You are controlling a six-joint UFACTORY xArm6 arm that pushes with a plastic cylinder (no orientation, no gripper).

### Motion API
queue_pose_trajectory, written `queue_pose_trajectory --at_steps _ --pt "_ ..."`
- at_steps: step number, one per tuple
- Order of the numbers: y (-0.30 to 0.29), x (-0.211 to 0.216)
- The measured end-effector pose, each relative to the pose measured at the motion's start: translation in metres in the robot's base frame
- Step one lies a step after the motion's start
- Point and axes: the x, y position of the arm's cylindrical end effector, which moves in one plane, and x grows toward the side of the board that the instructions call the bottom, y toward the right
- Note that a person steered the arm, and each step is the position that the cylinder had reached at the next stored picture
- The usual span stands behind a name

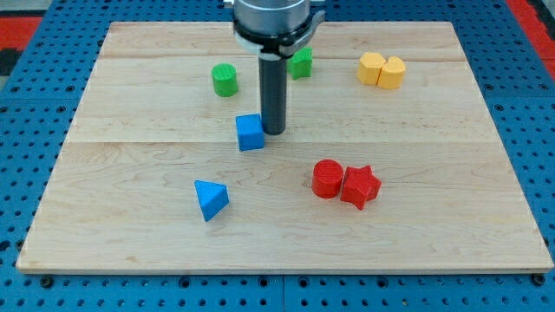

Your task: Join the blue cube with the blue triangle

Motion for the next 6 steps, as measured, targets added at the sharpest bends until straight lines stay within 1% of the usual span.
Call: queue_pose_trajectory --at_steps 1,2,3,4,5,6 --pt "-0.027 0.023" --pt "-0.038 -0.027" --pt "-0.042 -0.042" --pt "-0.065 -0.004" --pt "-0.044 0.04" --pt "-0.042 0.032"
